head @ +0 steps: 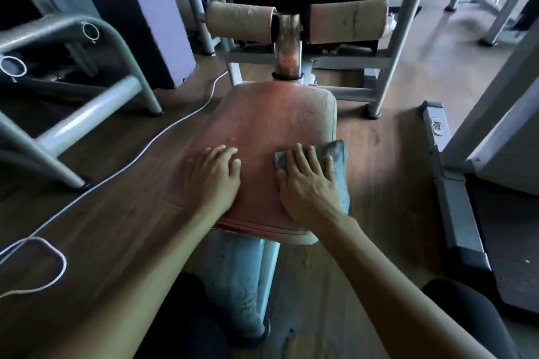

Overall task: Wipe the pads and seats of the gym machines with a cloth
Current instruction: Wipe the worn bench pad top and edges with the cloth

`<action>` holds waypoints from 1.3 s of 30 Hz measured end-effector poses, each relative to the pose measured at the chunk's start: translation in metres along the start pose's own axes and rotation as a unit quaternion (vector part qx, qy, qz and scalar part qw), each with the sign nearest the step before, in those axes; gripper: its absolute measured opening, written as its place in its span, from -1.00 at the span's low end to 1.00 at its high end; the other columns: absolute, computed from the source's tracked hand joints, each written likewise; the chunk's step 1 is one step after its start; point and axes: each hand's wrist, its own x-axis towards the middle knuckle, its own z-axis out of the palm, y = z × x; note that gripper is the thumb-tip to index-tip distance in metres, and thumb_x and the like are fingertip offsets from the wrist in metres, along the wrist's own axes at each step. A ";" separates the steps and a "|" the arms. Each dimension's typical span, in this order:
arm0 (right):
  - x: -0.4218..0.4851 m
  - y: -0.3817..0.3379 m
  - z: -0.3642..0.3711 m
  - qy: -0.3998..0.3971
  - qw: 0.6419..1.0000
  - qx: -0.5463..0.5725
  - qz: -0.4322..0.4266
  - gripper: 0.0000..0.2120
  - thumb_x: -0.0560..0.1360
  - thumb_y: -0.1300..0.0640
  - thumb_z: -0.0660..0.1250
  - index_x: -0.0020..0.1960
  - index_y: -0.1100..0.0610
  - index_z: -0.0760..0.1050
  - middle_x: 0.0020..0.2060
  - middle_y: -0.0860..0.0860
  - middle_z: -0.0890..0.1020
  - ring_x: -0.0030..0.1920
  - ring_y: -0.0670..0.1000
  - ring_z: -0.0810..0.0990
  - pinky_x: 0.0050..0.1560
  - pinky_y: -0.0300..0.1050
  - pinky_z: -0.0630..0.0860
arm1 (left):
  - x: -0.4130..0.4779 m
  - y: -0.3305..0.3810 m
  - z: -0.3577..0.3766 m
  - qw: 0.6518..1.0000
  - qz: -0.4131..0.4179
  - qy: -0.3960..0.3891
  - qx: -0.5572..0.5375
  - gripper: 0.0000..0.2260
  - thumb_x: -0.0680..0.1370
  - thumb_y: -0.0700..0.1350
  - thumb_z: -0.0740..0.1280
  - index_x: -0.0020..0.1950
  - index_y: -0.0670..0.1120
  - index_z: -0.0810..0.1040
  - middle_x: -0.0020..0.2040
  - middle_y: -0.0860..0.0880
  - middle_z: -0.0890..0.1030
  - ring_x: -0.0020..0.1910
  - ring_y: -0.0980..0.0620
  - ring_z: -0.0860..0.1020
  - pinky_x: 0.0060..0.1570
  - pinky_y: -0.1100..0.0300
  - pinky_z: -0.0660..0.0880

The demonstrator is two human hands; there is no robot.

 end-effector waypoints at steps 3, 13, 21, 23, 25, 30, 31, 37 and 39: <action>0.010 -0.027 0.007 -0.009 0.998 -0.045 -0.053 -0.46 0.68 -0.03 -0.10 0.60 0.15 -0.03 0.60 0.04 -0.04 0.59 0.07 -0.11 0.55 0.10 -0.22 | 0.008 -0.010 -0.004 0.996 -0.023 0.031 -0.080 -0.59 0.55 0.01 0.13 0.24 -0.12 0.61 0.26 -0.12 0.61 0.27 -0.17 0.53 0.31 -0.06 0.42; 0.062 -0.057 -0.023 -0.017 0.983 0.173 -0.051 -0.74 0.61 0.07 0.17 0.18 -0.01 0.60 0.05 -0.05 0.65 0.09 0.05 0.59 0.09 -0.10 0.48 | 0.007 -0.003 -0.018 0.981 -0.034 0.086 -0.169 -0.65 0.51 -0.06 0.17 0.21 -0.09 0.59 0.17 -0.12 0.62 0.18 -0.19 0.55 0.23 -0.11 0.44; 0.117 -0.017 -0.035 0.083 0.976 0.201 -0.023 -0.76 0.57 0.11 0.23 0.08 0.04 0.66 0.00 -0.01 0.71 -0.01 0.02 0.63 0.03 -0.19 0.48 | 0.010 0.090 0.021 0.992 0.064 -0.108 0.022 -0.31 0.55 0.16 -0.16 0.60 -0.16 0.12 0.60 -0.15 0.17 0.59 -0.15 0.09 0.56 -0.12 -0.05; 0.125 -0.013 -0.034 0.044 0.978 0.196 -0.058 -0.75 0.58 0.10 0.23 0.13 0.01 0.65 0.04 -0.06 0.69 0.02 -0.05 0.62 0.01 -0.26 0.41 | 0.008 0.089 0.032 0.991 0.057 -0.120 0.035 -0.17 0.45 0.22 -0.37 0.63 -0.16 0.01 0.64 -0.13 0.03 0.62 -0.09 -0.06 0.57 -0.06 -0.17; 0.132 -0.015 -0.031 -0.006 0.977 0.191 -0.096 -0.76 0.58 0.10 0.24 0.16 0.00 0.64 0.04 -0.07 0.68 0.02 -0.06 0.60 0.02 -0.25 0.41 | 0.010 0.085 0.035 0.992 0.051 -0.105 0.043 -0.16 0.43 0.23 -0.41 0.63 -0.12 0.01 0.64 -0.10 0.01 0.62 -0.04 -0.11 0.57 0.00 -0.23; 0.144 -0.039 -0.034 -0.040 0.954 0.235 -0.184 -0.73 0.58 0.12 0.24 0.21 0.02 0.62 0.09 -0.08 0.66 0.00 -0.14 0.58 -0.01 -0.37 0.41 | 0.003 0.062 0.020 0.993 -0.033 -0.080 0.086 -0.21 0.50 0.24 -0.42 0.64 -0.10 -0.02 0.64 -0.11 -0.03 0.62 -0.06 -0.11 0.56 0.02 -0.22; 0.141 -0.042 -0.031 -0.047 0.947 0.251 -0.194 -0.73 0.59 0.12 0.23 0.22 0.02 0.61 0.09 -0.10 0.64 -0.01 -0.18 0.56 -0.04 -0.42 0.39 | -0.002 0.057 0.018 0.992 -0.065 -0.063 0.089 -0.26 0.54 0.23 -0.37 0.64 -0.11 -0.02 0.64 -0.10 0.00 0.62 -0.06 -0.08 0.54 0.04 -0.22; 0.115 -0.043 0.008 -0.064 0.942 0.243 -0.223 -0.69 0.60 0.17 0.15 0.26 0.13 0.56 0.22 0.06 0.56 0.20 0.04 0.51 0.23 -0.19 0.37 | -0.019 0.024 0.006 0.971 -0.214 0.065 0.090 -0.39 0.62 0.12 -0.17 0.58 -0.14 0.24 0.58 -0.13 0.26 0.58 -0.10 0.18 0.55 -0.02 0.01; 0.110 -0.041 0.018 -0.047 0.946 0.189 -0.260 -0.67 0.59 0.15 0.15 0.28 0.13 0.54 0.27 0.07 0.53 0.24 0.14 0.47 0.29 -0.07 0.32 | -0.020 0.015 0.006 0.959 -0.260 0.087 0.075 -0.42 0.63 0.09 -0.13 0.59 -0.12 0.21 0.59 -0.11 0.23 0.59 -0.08 0.15 0.56 0.00 -0.01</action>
